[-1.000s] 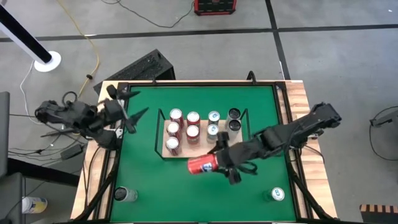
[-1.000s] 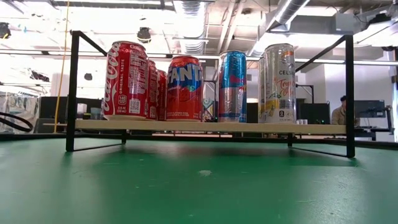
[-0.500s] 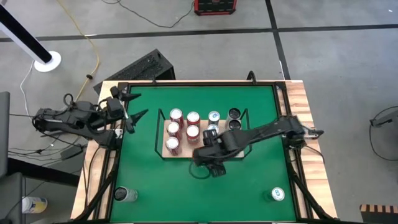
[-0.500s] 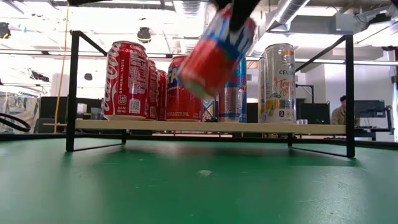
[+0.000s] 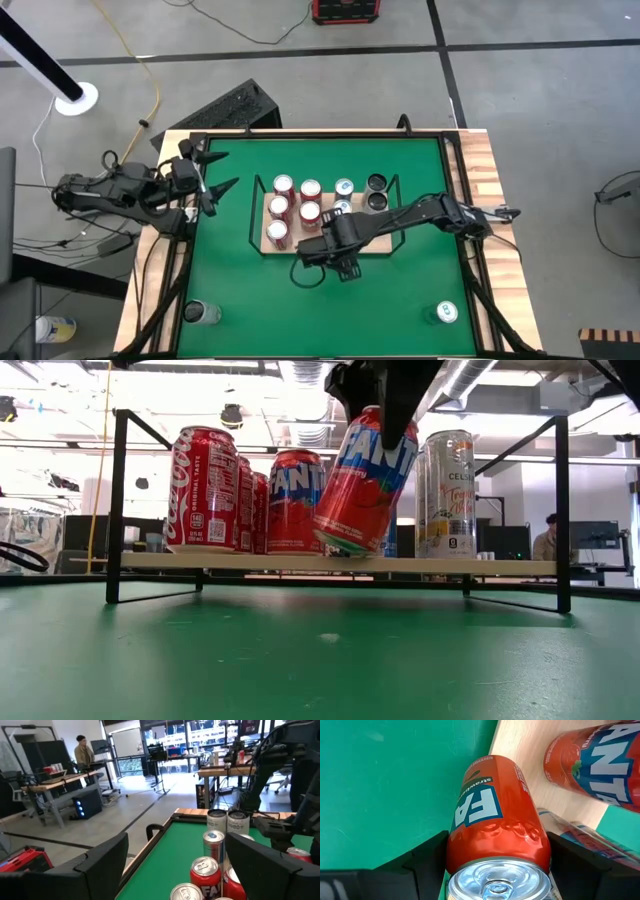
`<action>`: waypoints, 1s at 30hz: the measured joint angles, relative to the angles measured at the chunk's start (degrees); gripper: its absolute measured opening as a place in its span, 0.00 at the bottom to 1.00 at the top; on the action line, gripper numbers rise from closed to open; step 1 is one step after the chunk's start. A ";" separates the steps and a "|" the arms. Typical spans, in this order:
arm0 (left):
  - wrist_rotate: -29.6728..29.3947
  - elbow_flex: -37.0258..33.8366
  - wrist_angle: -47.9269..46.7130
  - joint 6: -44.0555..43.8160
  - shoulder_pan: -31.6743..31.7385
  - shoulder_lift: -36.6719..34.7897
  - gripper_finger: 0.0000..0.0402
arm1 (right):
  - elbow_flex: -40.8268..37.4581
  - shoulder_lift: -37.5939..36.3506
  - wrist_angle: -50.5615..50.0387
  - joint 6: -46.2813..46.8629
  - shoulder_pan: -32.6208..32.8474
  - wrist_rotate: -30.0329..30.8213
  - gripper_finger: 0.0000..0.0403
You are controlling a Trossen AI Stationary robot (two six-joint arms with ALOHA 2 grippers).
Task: Place canned beverage on shelf
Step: Put the orange soda can on the shelf aligned with the other orange soda cans
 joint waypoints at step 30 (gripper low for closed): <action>-0.11 0.00 -0.81 -0.66 0.00 0.00 0.80 | -0.24 -0.44 -0.15 1.51 -2.04 3.64 0.95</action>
